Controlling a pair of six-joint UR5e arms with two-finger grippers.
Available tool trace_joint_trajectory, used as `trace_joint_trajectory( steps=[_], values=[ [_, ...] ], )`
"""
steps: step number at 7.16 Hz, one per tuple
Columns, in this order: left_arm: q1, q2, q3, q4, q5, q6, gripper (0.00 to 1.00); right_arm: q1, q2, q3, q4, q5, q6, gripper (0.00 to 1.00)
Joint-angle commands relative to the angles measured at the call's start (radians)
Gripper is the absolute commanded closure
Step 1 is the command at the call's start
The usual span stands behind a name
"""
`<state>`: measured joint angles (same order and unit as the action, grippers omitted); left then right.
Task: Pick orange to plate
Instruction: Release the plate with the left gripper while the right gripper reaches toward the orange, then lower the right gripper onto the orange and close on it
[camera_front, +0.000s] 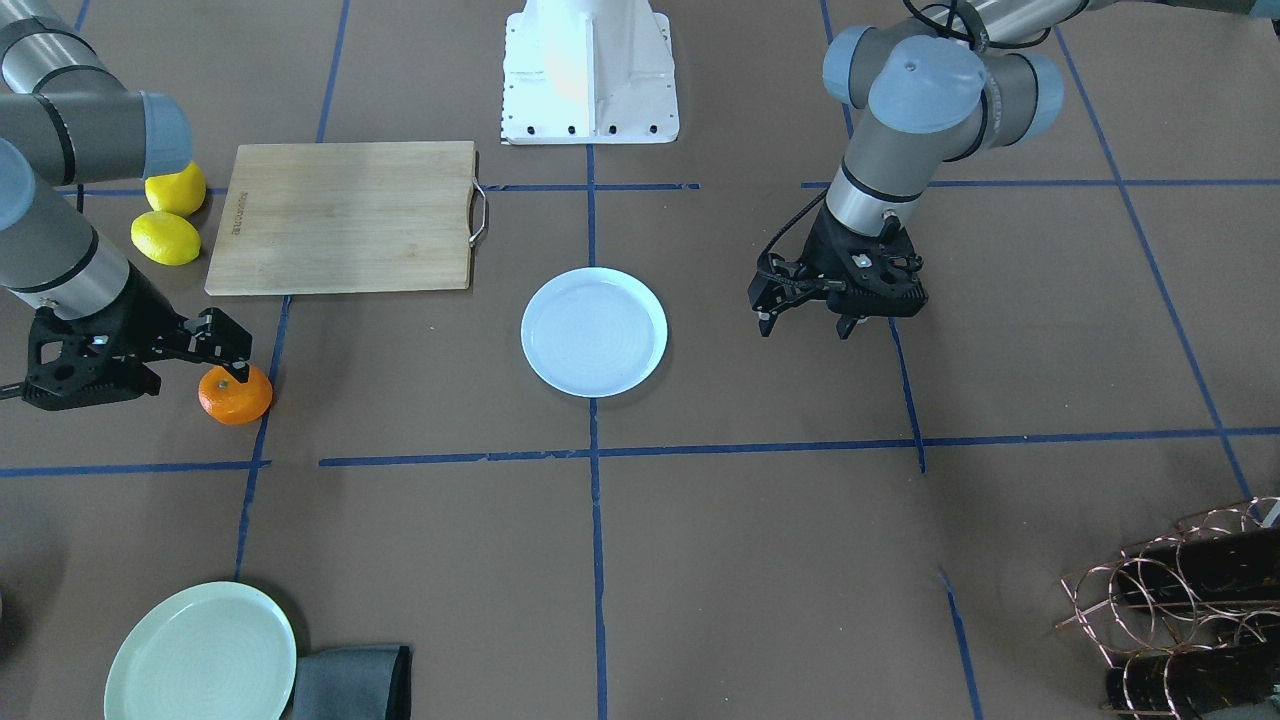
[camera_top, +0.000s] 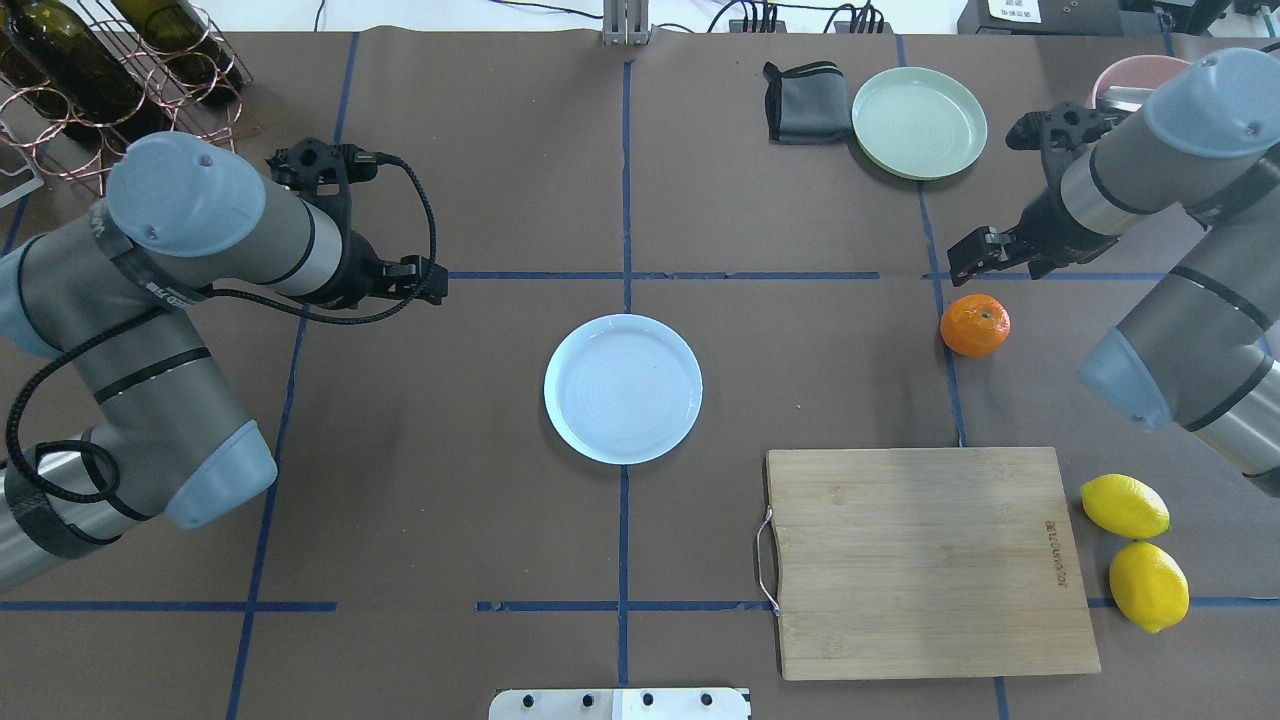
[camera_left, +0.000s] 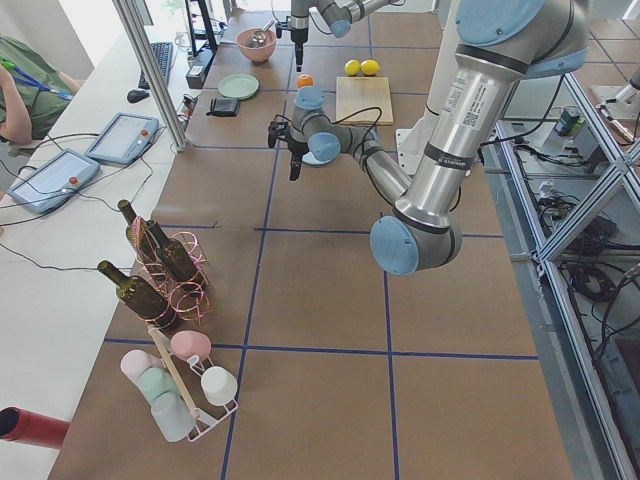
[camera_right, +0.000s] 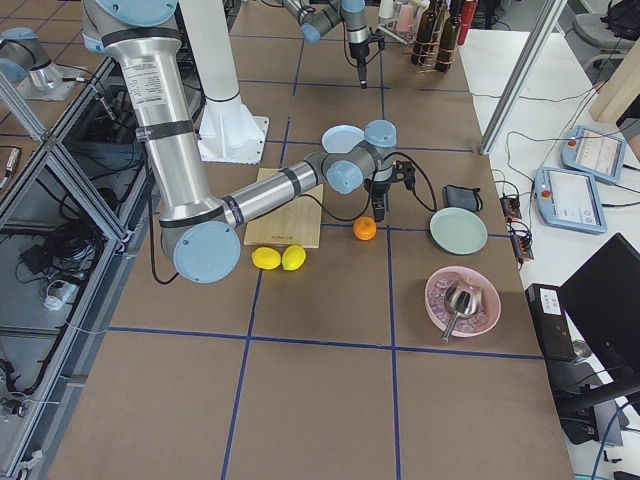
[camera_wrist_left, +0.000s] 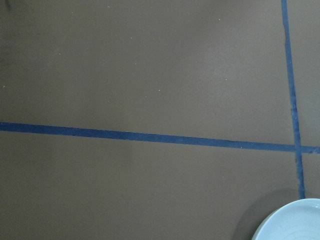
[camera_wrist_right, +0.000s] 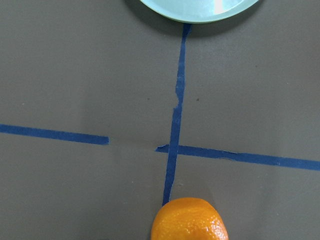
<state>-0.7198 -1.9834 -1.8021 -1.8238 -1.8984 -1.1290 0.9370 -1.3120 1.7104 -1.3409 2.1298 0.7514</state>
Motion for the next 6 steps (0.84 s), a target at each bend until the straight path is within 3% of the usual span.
trace_joint_trajectory(
  steps=[1, 3, 6],
  values=[
    [-0.036, 0.011, -0.006, 0.046, -0.005, 0.006, 0.00, -0.027, 0.007, -0.032, 0.002, -0.016, -0.007, 0.00],
    [-0.053, 0.020, -0.008, 0.057, -0.005, 0.009, 0.00, -0.073, 0.010, -0.064, 0.002, -0.074, -0.010, 0.00],
    [-0.064, 0.021, -0.006, 0.057, -0.005, 0.011, 0.00, -0.073, -0.001, -0.077, 0.000, -0.074, -0.036, 0.00]
  ],
)
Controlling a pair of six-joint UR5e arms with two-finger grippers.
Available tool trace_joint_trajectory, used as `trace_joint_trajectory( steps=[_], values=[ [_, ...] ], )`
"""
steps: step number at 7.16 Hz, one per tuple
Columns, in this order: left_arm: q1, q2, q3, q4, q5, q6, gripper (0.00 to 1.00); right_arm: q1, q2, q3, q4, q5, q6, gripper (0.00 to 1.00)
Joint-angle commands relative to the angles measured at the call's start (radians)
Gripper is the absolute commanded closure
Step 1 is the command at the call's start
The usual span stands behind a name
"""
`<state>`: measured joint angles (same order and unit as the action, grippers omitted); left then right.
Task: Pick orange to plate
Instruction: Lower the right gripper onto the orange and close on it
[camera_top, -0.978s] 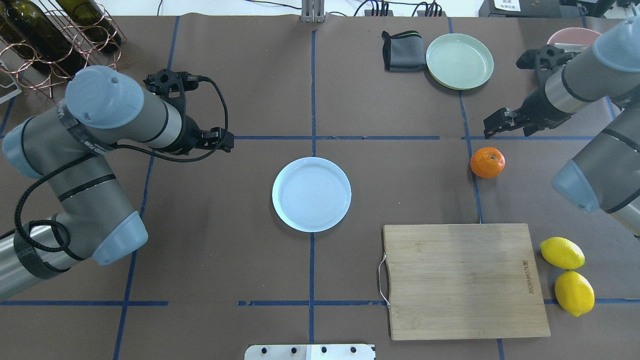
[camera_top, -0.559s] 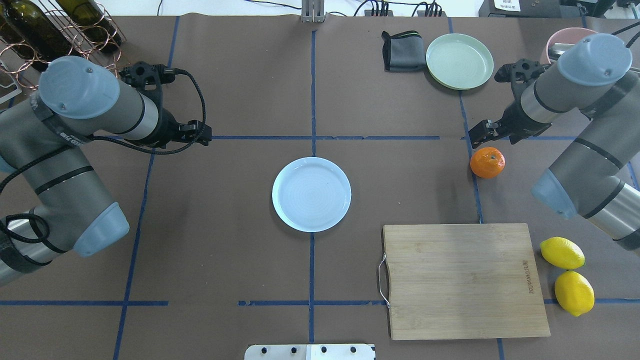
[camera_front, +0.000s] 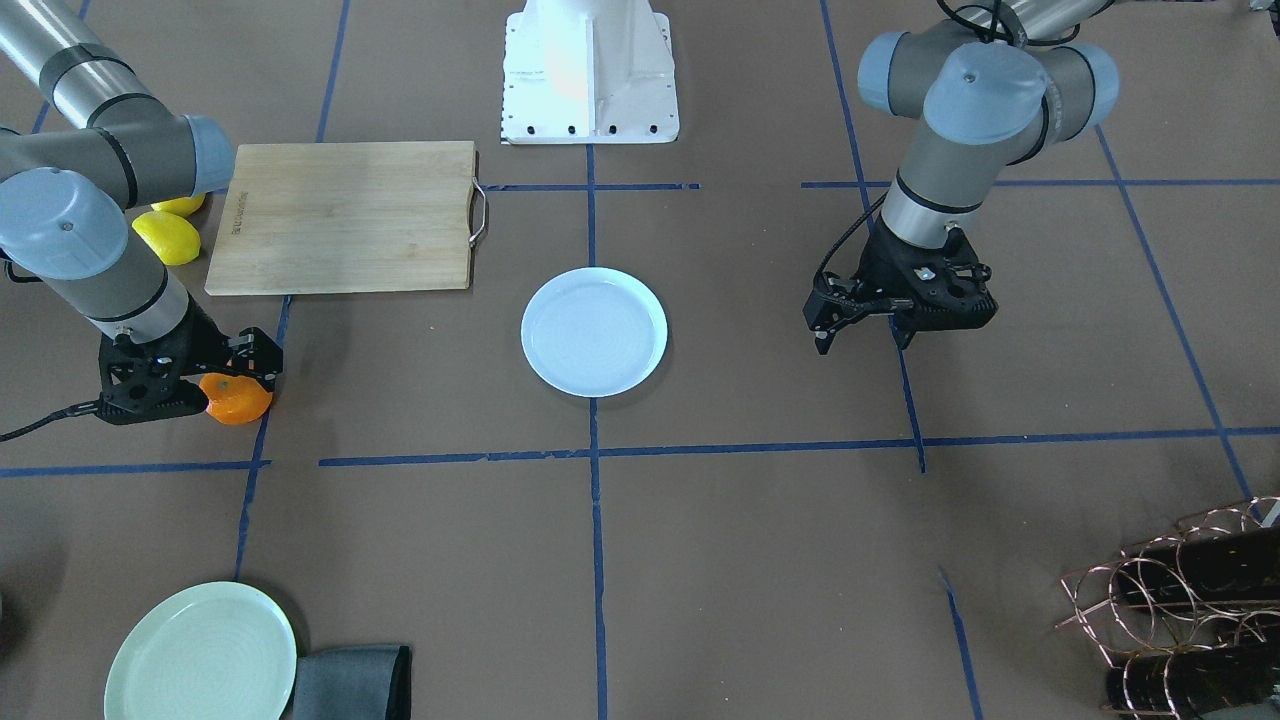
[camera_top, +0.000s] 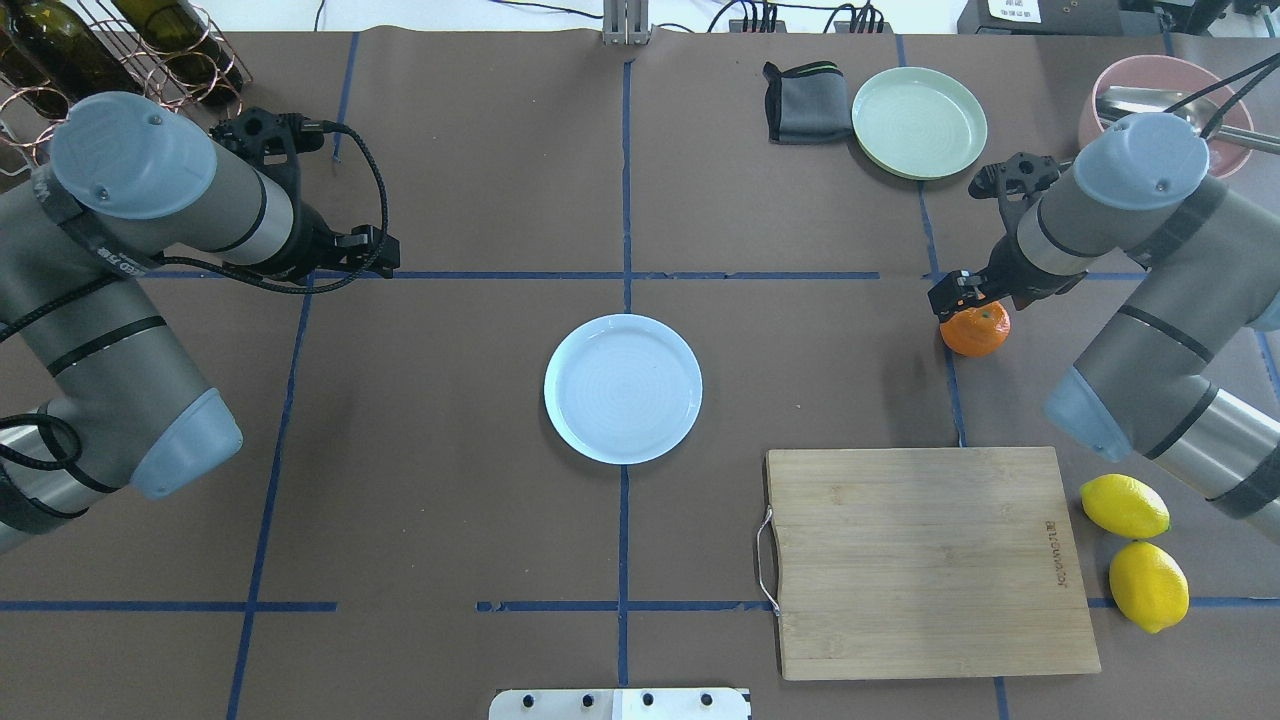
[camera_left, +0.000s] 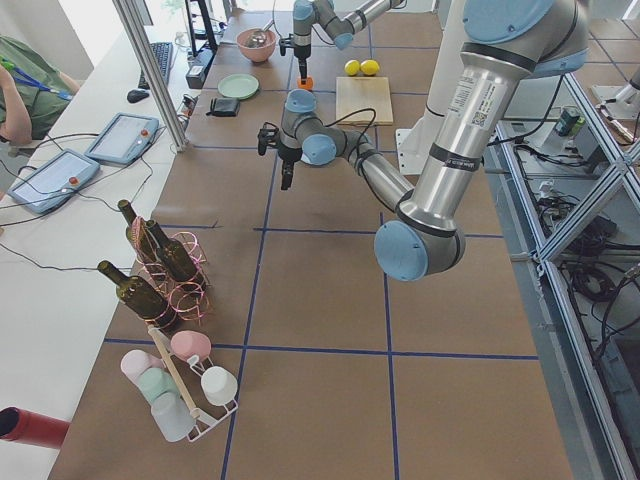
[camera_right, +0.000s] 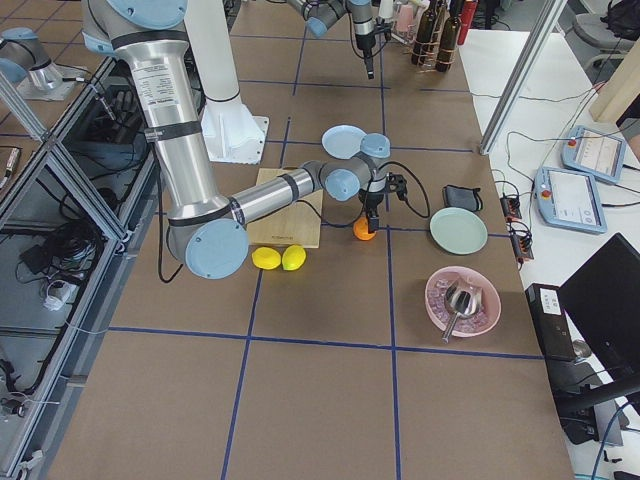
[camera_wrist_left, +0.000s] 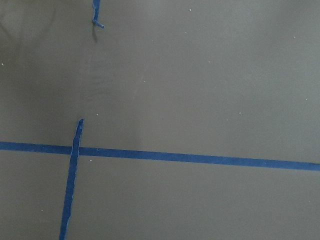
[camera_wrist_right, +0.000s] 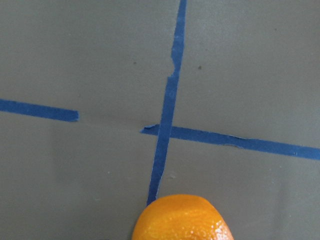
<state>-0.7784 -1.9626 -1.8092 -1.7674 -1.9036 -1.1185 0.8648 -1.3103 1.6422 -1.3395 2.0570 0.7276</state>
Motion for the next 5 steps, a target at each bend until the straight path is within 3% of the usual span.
trace_joint_trajectory(
  steps=[1, 5],
  values=[
    [-0.008, 0.001, 0.001, 0.000, 0.000, 0.000, 0.00, -0.001, 0.002, -0.019, -0.001, -0.003, -0.013, 0.00],
    [-0.019, 0.001, -0.001, 0.000, 0.000, 0.000, 0.00, -0.023, 0.011, -0.042, -0.001, -0.002, -0.013, 0.00]
  ],
)
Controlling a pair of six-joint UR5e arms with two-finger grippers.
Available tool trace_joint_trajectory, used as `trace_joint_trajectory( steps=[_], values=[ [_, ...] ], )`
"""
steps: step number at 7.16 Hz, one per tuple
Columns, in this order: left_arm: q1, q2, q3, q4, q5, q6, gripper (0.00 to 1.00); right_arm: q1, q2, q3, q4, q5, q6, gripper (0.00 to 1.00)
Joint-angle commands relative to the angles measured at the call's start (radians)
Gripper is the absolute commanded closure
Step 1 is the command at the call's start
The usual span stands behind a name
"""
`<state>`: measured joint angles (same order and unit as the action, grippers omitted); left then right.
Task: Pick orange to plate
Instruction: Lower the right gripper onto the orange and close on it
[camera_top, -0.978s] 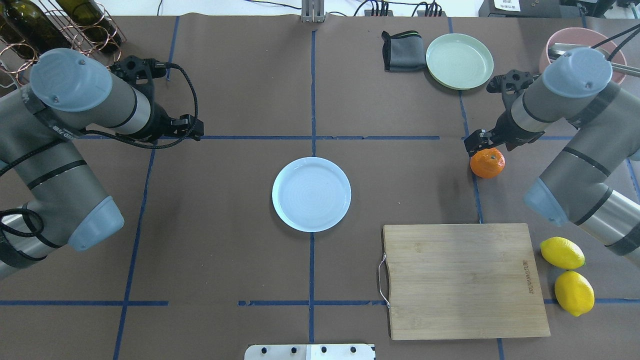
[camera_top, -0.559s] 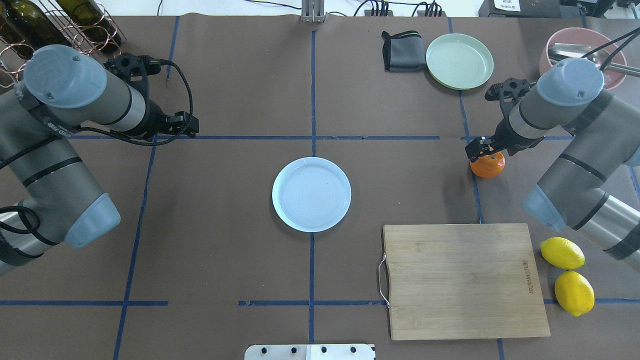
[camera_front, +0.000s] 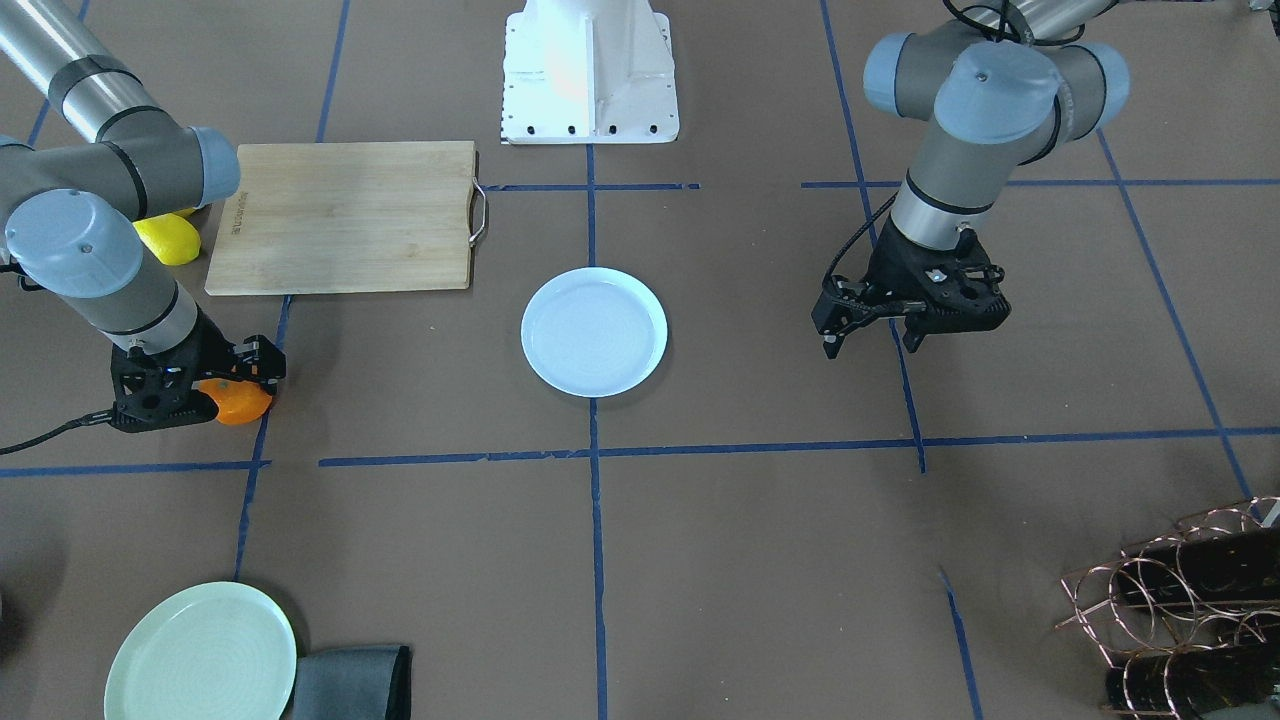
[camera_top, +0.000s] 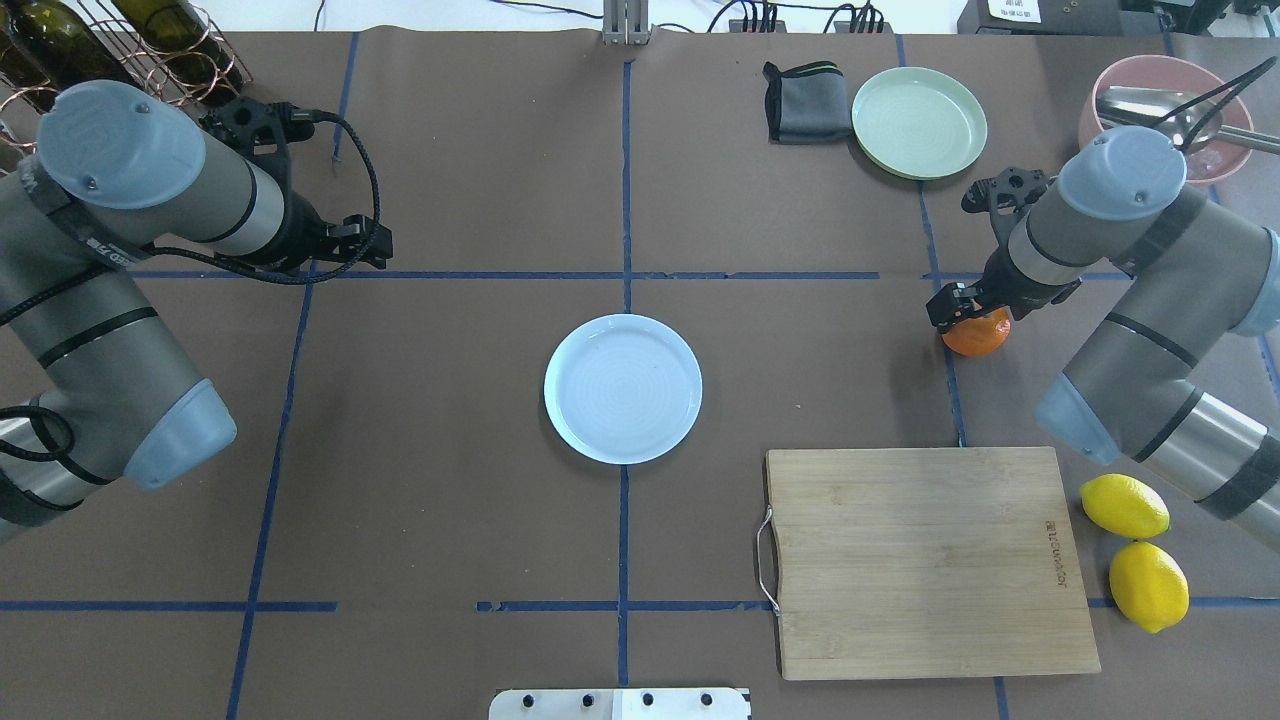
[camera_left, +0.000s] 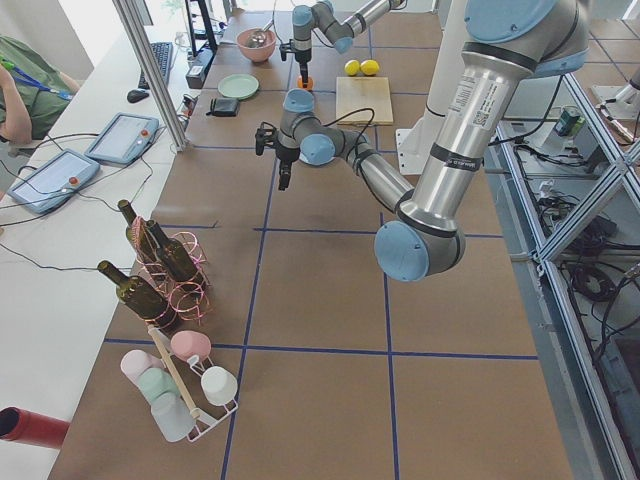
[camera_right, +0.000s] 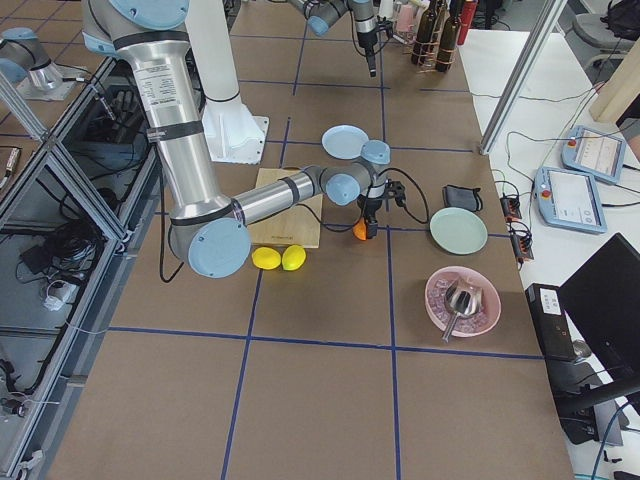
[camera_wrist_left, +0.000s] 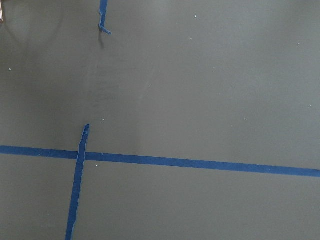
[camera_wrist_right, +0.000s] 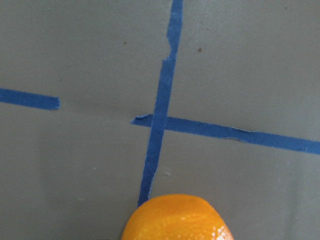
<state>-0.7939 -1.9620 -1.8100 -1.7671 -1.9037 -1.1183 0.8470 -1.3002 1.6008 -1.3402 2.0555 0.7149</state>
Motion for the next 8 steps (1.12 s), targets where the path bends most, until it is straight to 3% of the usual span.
trace_joint_trajectory(
  steps=[1, 2, 4, 6, 8],
  values=[
    [-0.005, 0.000, 0.000, 0.000, 0.000, 0.000, 0.00, -0.006, -0.001, -0.001, 0.000, 0.000, -0.002, 0.00],
    [-0.005, 0.000, 0.000, 0.000, 0.000, 0.002, 0.00, -0.006, 0.001, -0.001, 0.001, 0.003, 0.000, 0.42],
    [-0.008, 0.000, 0.000, 0.000, -0.002, 0.002, 0.00, -0.003, -0.001, 0.010, 0.013, 0.000, -0.044, 0.99],
    [-0.082, 0.002, -0.002, 0.029, -0.044, 0.026, 0.00, -0.003, 0.018, 0.095, 0.009, -0.005, -0.032, 1.00],
    [-0.158, 0.000, -0.031, 0.153, -0.051, 0.215, 0.00, -0.003, 0.067, 0.148, -0.004, 0.003, -0.022, 1.00]
  ],
)
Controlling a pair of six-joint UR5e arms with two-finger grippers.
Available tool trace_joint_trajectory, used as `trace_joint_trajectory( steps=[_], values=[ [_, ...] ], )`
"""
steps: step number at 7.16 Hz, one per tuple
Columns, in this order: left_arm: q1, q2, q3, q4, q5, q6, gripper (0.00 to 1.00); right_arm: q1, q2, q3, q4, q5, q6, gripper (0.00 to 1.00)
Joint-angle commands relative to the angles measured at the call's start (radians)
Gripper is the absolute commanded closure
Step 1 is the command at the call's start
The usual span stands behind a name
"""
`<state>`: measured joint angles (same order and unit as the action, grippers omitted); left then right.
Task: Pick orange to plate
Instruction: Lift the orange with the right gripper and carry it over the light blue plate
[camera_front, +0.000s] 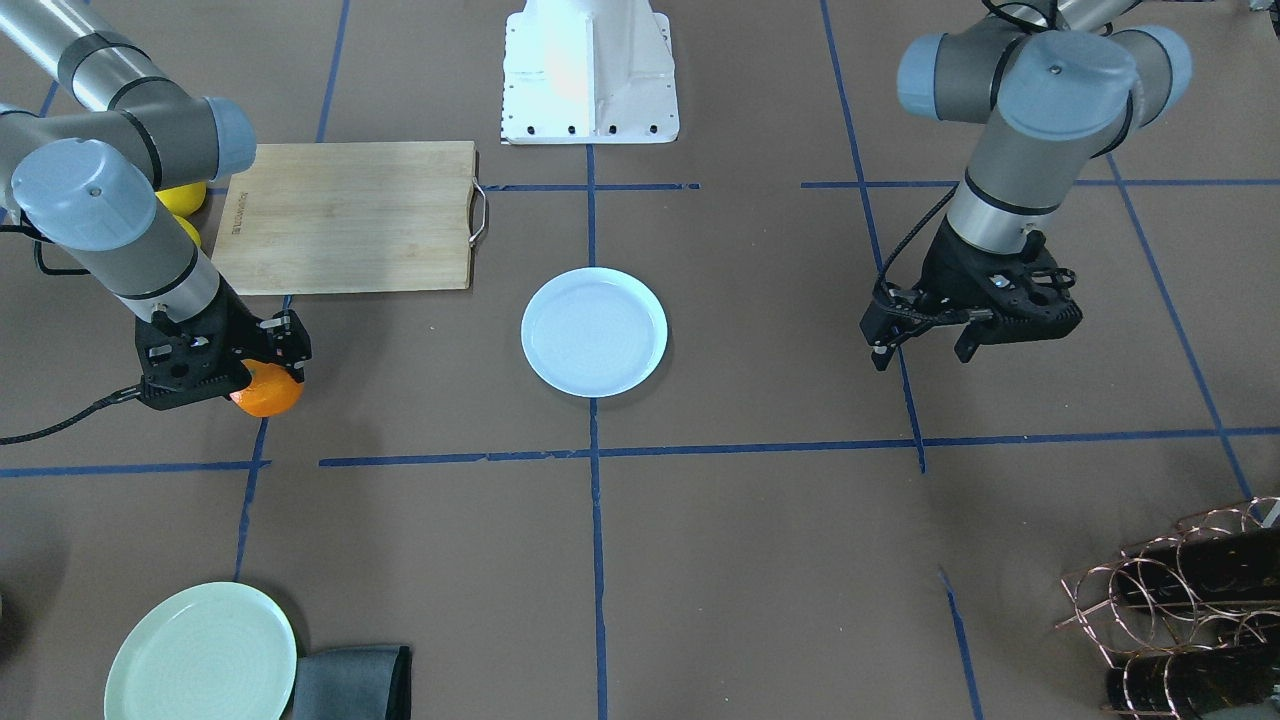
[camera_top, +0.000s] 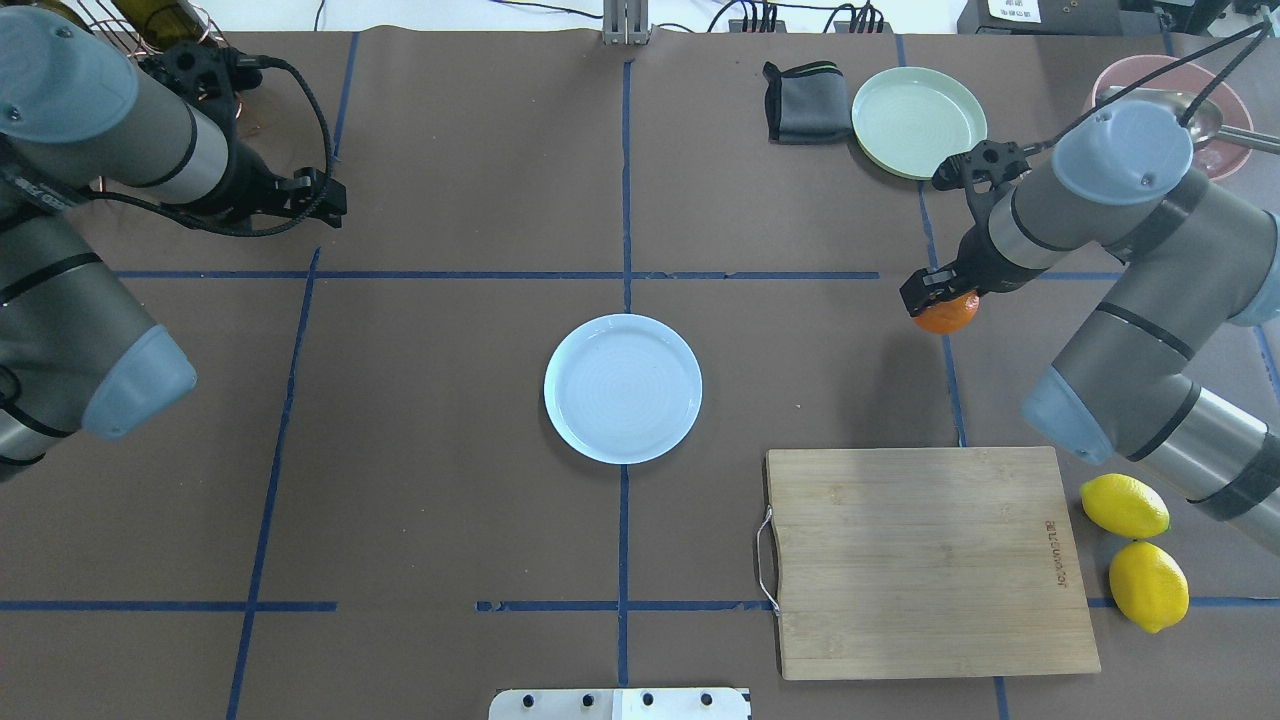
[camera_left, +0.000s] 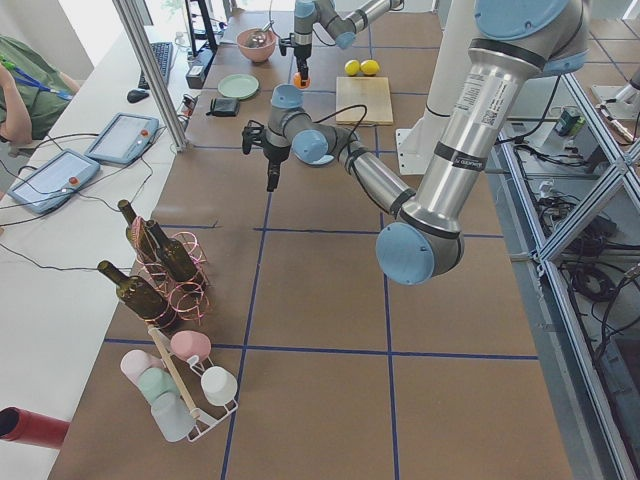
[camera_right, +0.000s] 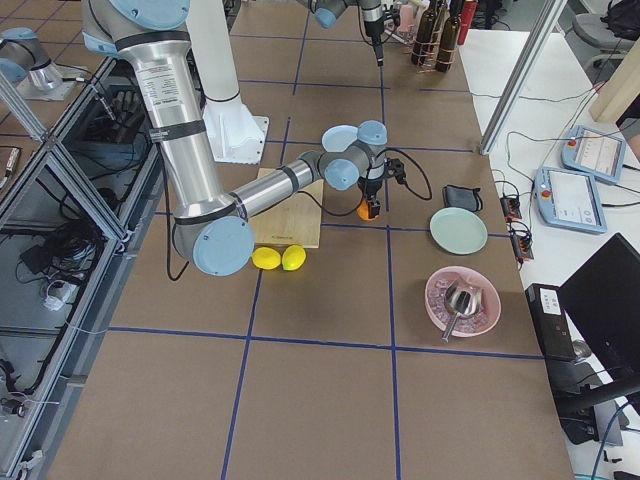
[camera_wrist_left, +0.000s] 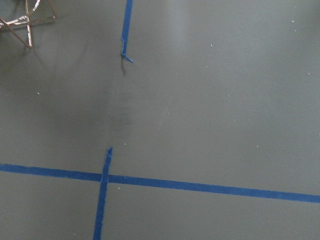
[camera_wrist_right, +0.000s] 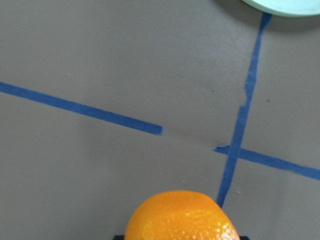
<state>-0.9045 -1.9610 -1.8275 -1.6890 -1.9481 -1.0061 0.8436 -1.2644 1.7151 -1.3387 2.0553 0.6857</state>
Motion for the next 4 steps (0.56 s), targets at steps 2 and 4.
trace_joint_trajectory(
  steps=[2, 4],
  values=[
    [-0.138, 0.001, -0.012, 0.177, -0.009, 0.322, 0.00, -0.032, 0.133, 0.032, -0.081, 0.003, 0.067, 1.00],
    [-0.233, 0.005, -0.004, 0.277, -0.067, 0.526, 0.00, -0.112, 0.253, 0.018, -0.161, -0.018, 0.170, 1.00]
  ],
)
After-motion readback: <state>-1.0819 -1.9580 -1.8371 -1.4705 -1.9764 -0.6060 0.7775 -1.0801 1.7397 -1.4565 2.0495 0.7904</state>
